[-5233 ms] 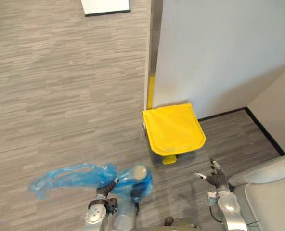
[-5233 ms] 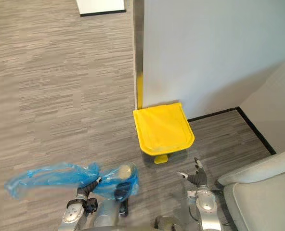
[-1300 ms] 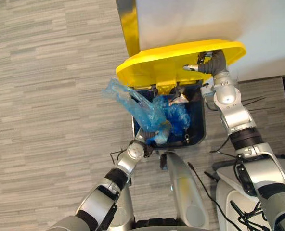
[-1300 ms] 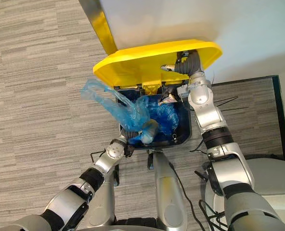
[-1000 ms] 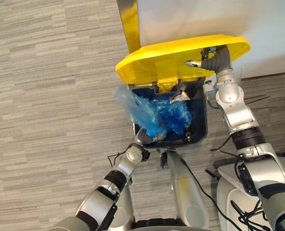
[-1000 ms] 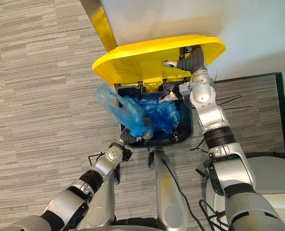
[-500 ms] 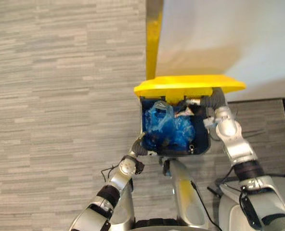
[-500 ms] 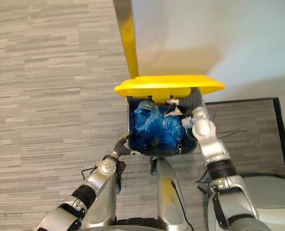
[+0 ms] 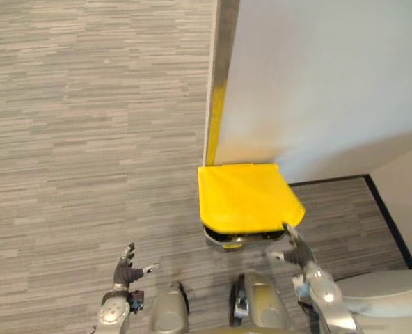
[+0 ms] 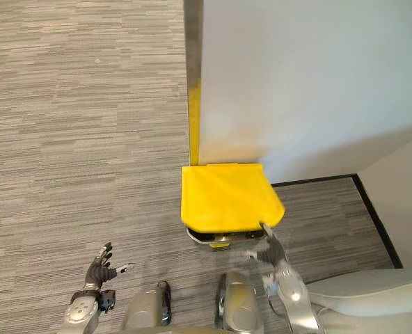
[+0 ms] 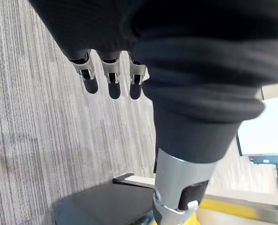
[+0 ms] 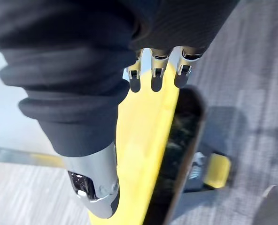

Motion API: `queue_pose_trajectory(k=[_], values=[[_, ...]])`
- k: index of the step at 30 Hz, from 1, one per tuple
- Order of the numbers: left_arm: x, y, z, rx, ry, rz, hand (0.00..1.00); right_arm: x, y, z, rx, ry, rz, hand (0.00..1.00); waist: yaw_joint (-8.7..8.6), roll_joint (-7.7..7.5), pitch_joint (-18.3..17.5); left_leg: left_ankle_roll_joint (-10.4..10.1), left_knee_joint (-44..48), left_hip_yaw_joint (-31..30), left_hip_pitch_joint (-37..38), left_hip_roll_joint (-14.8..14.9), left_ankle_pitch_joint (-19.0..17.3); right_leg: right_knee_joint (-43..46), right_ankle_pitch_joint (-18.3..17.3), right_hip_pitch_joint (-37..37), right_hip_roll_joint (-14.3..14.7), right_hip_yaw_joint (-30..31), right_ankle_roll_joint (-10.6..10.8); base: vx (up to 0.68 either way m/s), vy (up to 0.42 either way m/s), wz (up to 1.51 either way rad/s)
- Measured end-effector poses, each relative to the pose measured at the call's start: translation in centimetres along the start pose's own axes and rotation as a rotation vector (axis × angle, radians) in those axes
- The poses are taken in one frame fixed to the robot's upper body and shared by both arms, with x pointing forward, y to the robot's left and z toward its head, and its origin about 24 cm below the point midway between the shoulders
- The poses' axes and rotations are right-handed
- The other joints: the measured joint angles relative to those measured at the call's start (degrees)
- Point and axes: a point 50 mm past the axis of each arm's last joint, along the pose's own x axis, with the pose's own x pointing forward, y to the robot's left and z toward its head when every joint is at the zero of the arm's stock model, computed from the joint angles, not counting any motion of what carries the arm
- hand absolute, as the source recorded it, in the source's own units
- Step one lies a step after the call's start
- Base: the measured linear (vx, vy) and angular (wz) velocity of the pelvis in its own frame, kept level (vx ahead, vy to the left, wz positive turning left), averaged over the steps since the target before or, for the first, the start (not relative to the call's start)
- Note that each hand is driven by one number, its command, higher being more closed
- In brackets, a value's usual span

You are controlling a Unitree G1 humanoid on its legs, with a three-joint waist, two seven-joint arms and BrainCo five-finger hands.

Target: Gather rubbish on tea table into small bin, then transfer packed bag to large trash can.

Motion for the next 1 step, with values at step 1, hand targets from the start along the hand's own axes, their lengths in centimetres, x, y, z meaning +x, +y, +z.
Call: queue_pose_trajectory(k=[1], values=[[-0.15,-0.23,-0.16,-0.020,0.005,-0.007,0.00,0.00,-0.15,-0.35,0.000,0.014,-0.003,0.00,0.21,0.07,-0.8,-0.2,-1.6,1.0,0.1,0.0,0.9,-3.4,-0.1,0.6,0.5,0.7,-0.2,0.05,-0.071,-0.32]])
